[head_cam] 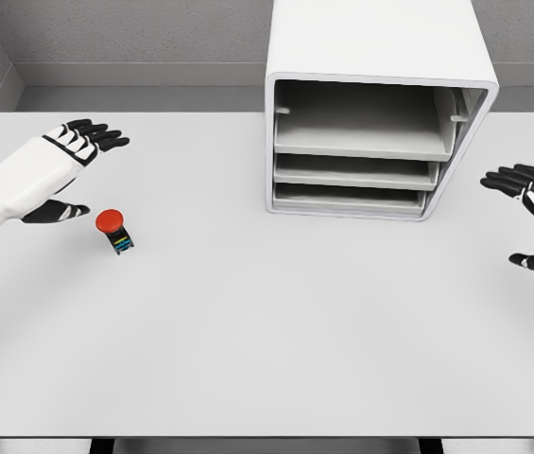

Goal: Slide open multi-storey tabletop storage cabinets and put open load switch and slide close multi-storey tabletop storage cabinets

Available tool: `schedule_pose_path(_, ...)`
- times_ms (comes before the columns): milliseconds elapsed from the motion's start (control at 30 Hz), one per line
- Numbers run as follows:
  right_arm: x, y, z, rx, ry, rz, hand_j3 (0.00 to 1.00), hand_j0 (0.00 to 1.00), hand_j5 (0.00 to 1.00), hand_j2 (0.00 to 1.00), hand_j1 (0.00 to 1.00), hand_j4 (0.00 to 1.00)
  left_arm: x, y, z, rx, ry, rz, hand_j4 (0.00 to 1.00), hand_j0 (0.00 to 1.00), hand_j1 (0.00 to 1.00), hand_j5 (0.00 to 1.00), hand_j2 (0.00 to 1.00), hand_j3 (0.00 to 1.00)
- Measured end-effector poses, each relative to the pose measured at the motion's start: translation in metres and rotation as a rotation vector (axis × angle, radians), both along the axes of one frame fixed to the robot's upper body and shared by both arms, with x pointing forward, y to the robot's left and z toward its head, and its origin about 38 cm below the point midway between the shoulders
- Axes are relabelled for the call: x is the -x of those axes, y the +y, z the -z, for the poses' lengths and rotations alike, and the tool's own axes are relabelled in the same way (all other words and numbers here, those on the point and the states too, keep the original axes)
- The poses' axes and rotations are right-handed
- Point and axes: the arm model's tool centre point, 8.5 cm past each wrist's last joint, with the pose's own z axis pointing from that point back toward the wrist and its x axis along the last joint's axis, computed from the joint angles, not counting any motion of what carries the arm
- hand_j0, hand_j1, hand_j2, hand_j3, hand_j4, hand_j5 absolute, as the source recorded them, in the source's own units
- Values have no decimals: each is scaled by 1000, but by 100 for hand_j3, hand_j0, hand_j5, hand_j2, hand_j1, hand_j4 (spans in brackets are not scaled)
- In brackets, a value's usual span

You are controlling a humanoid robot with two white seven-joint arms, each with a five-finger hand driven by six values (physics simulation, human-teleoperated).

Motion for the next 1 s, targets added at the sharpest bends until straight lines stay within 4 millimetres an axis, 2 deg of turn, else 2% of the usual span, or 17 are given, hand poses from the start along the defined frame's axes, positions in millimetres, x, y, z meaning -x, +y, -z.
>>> schedule_pose_path(200, 0, 4, 4, -2, 8, -10, 100, 100, 100, 100, 100, 100, 1, 6, 3, -33, 84, 10, 100, 100, 100, 100, 100, 100)
schedule_pose_path(267, -6, 8, -2, -16, -27, -10, 100, 100, 100, 100, 100, 100, 3, 8, 3, -46, 137, 29, 100, 100, 100, 100, 100, 100)
schedule_pose_path(500, -11, 23, 6, -64, -74, 4, 98, 98, 98, 98, 98, 98, 8, 20, -8, -3, 182, 61, 100, 100, 100, 100, 100, 100)
schedule_pose_path(567, -22, 29, -7, -69, -118, -12, 97, 97, 97, 97, 97, 97, 9, 23, -10, 4, 191, 68, 100, 100, 100, 100, 100, 100)
schedule_pose_path(633, -25, 38, -4, -73, -111, -37, 94, 94, 94, 94, 94, 94, 10, 26, -12, -2, 219, 94, 100, 100, 100, 100, 100, 100)
schedule_pose_path(800, -26, 50, 3, -72, -88, -75, 91, 91, 91, 91, 91, 91, 12, 24, -14, -38, 274, 150, 100, 100, 100, 100, 100, 100)
schedule_pose_path(867, -30, 52, -3, -65, -101, -89, 91, 91, 91, 91, 91, 91, 8, 18, -16, -48, 276, 172, 100, 100, 100, 100, 100, 100)
schedule_pose_path(1000, -37, 60, -11, -42, -110, -131, 91, 91, 91, 91, 91, 91, 2, 13, -8, -59, 309, 185, 100, 100, 100, 100, 100, 100)
